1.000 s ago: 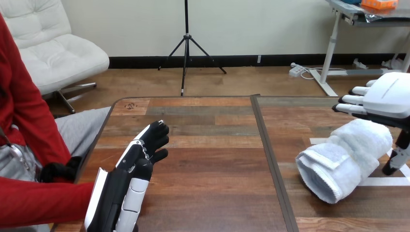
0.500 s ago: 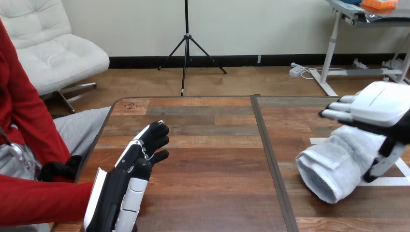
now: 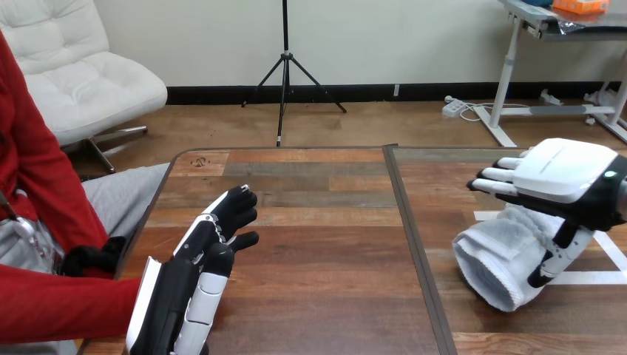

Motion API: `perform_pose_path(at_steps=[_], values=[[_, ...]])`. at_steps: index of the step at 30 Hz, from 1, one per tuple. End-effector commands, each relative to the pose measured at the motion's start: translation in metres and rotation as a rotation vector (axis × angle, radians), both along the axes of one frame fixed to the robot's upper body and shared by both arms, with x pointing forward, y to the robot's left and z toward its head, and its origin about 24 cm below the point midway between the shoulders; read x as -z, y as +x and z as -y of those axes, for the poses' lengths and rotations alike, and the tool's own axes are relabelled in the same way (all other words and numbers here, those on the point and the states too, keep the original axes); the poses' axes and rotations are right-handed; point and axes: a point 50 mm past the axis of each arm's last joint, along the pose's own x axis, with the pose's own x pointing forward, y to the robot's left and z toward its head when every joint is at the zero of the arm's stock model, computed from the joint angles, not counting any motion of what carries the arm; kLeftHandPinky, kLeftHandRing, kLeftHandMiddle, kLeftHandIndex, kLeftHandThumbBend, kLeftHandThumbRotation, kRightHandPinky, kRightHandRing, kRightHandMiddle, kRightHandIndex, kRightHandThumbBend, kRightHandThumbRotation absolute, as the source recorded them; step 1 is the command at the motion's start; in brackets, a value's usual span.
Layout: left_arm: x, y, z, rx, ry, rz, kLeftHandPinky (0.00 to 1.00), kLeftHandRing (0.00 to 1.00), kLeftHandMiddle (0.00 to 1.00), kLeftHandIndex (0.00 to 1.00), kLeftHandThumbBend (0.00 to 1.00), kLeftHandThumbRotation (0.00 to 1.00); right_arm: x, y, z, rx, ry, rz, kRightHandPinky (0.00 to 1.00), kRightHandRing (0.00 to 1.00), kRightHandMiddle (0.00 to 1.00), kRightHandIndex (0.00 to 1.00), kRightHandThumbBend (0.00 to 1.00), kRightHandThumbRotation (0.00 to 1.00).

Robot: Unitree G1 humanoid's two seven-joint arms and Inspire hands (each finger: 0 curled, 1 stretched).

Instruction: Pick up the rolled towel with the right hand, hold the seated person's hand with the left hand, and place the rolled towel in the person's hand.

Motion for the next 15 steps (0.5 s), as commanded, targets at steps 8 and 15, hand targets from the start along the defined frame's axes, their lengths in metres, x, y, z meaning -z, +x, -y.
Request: perform_pose_path(at_steps=[8,15], values=[[-0.015,0.008,0.000,-0.021,-0.027,0.088,0.78,0.85,0.86,0.84,0.78,0.94,-0.002,0.012,-0.019,-0.024,0.032,0.037,0.91,0.98,1.00,1.00,1.00,0.67],[-0.015,0.008,0.000,-0.021,-0.022,0.090,0.77,0.85,0.86,0.84,0.79,0.94,0.008,0.012,-0.026,-0.017,0.038,0.007,0.91,0.97,1.00,1.00,1.00,0.66]])
